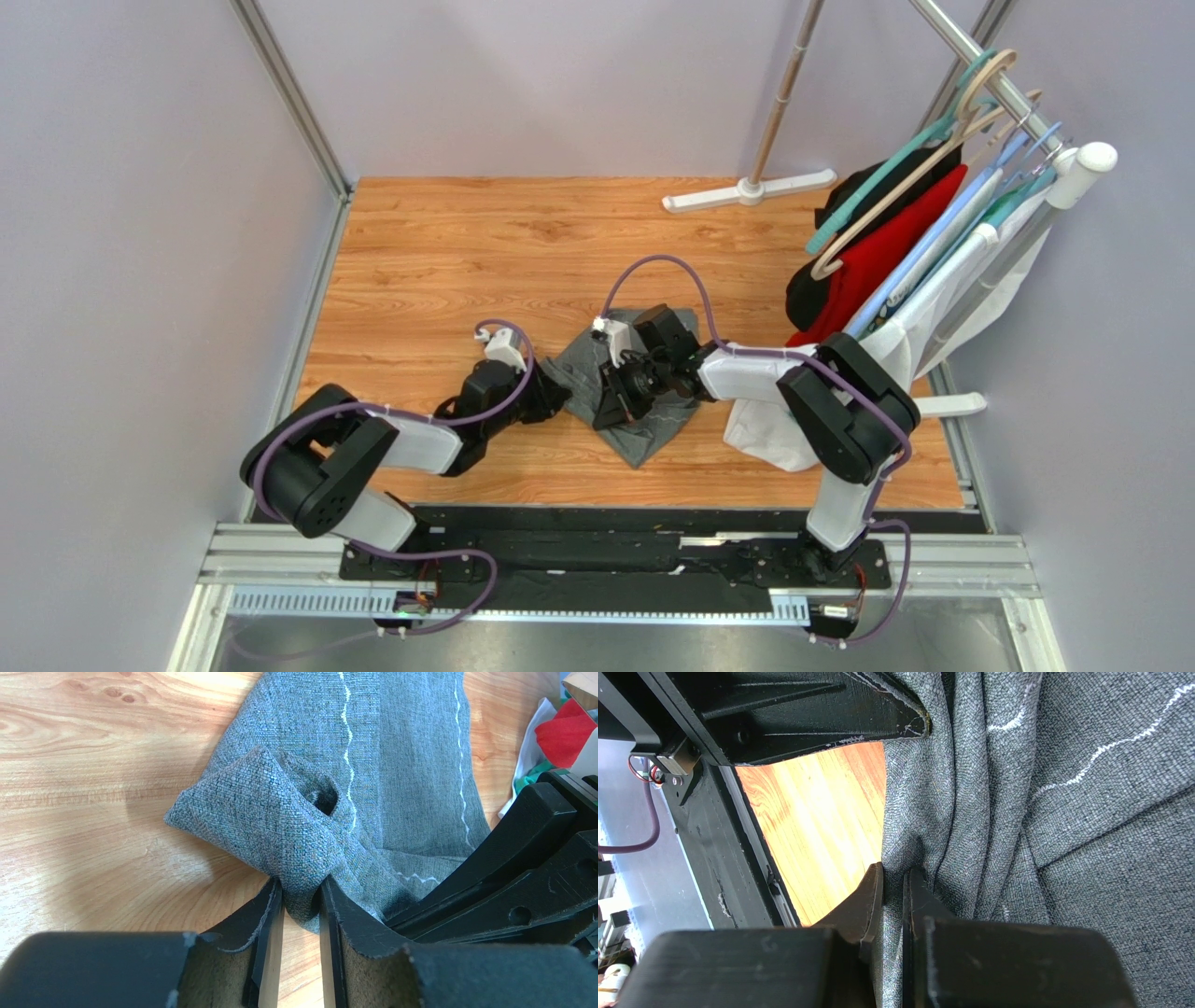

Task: Fold the napkin, place the utensils inside, and roll it up
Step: Roll the napkin with the utensil

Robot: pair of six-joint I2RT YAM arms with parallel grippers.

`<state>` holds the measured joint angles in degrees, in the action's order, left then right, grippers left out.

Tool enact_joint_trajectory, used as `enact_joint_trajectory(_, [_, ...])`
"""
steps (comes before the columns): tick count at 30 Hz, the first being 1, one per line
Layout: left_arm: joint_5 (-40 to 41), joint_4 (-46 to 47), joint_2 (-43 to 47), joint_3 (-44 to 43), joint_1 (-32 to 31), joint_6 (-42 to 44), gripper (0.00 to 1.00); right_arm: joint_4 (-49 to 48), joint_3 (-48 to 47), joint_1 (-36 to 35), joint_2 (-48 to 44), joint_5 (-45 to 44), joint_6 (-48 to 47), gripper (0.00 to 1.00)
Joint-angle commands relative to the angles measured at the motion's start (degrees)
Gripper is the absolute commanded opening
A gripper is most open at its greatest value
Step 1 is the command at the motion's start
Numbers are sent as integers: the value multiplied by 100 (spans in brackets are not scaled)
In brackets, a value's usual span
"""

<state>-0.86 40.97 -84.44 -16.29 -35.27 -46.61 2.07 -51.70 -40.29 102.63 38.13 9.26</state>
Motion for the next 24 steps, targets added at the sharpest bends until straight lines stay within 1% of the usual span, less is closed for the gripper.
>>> enact_joint_trajectory(1, [297, -177, 121, 48, -42, 442, 0, -57, 20, -23, -85, -323, -126, 0])
enact_joint_trajectory(6, [245, -440, 218, -154, -121, 706, 0, 92, 73, -40, -261, -859, -117, 0])
enact_joint_trajectory(7, [262, -615, 218, -198, -138, 741, 0, 118, 73, -40, -304, -921, -126, 0])
enact_joint_trajectory(9, [262, -792, 227, -321, -173, 829, 0, 171, 64, -40, -366, -1123, -100, 2])
enact_joint_trajectory(12, [271, -1099, 201, -479, -200, 952, 0, 373, 3, -145, -498, -1465, -152, 14])
enact_joint_trajectory(14, [227, -1293, 165, -611, -191, 1040, 0, 522, -85, -215, -655, -1754, -205, 20])
enact_joint_trajectory(15, [192, -1354, 122, -655, -191, 1057, 0, 540, -94, -277, -691, -1826, -222, 26])
enact_joint_trajectory(17, [130, -1504, 69, -778, -200, 1110, 0, 514, -77, -321, -866, -2036, -196, 31])
enact_joint_trajectory(19, [130, -1574, 7, -866, -200, 1128, 0, 462, -7, -374, -981, -2151, -144, 43])
enact_joint_trajectory(21, [17, -1618, -81, -910, -191, 1145, 0, 409, 63, -435, -1191, -2423, -91, 49])
enact_joint_trajectory(23, [-63, -1759, -168, -1025, -200, 1180, 0, 400, 169, -523, -1368, -2844, -99, 50])
enact_joint_trajectory(24, [-107, -1803, -186, -1060, -200, 1189, 0, 400, 195, -680, -1577, -3055, -117, 52])
